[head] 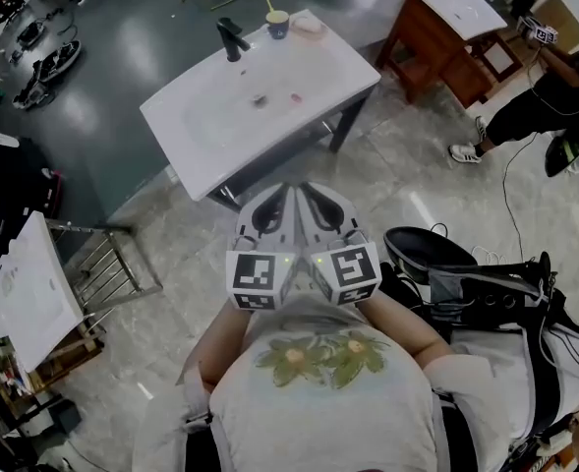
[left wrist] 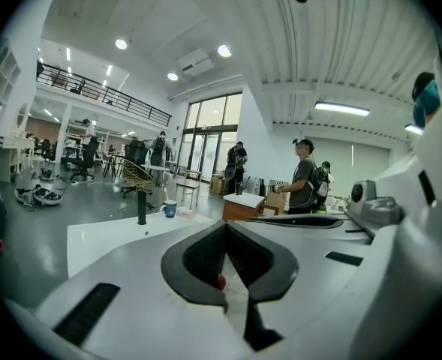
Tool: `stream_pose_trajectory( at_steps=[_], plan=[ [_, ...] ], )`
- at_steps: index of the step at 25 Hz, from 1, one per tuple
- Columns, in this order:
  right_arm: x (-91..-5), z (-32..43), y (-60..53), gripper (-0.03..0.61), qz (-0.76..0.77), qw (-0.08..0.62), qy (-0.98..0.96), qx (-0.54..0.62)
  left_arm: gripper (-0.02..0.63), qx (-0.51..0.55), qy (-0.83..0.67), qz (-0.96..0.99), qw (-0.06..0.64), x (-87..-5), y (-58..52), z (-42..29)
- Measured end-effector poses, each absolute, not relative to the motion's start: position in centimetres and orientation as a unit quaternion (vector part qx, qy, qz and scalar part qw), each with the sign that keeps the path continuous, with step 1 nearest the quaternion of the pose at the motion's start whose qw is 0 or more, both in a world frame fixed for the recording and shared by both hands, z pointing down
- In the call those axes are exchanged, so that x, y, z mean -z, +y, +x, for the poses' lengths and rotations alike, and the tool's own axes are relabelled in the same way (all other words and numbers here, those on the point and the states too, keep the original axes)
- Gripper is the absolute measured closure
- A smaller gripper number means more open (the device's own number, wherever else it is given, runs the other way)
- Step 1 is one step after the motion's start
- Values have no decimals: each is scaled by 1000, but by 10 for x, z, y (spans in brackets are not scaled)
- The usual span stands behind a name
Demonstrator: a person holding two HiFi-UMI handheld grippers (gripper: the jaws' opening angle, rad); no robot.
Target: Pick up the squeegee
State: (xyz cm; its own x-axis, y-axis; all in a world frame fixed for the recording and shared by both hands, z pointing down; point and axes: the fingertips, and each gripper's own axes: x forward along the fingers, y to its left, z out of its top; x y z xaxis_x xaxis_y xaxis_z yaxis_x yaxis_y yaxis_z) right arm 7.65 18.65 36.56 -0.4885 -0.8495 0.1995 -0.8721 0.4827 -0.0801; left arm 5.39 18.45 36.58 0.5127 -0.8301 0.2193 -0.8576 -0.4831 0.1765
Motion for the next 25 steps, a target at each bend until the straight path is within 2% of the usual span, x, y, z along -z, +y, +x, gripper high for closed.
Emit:
stream_pose_trajectory(
  at_steps=[12, 25],
  plan=[
    [-369, 72, 75, 549, 512, 79, -851, -88, 606, -60, -476, 867, 130, -365, 73, 49],
    [-389, 31, 2, 548, 501, 121, -852, -88, 606, -51, -480, 862, 153, -383, 1, 5]
  ],
)
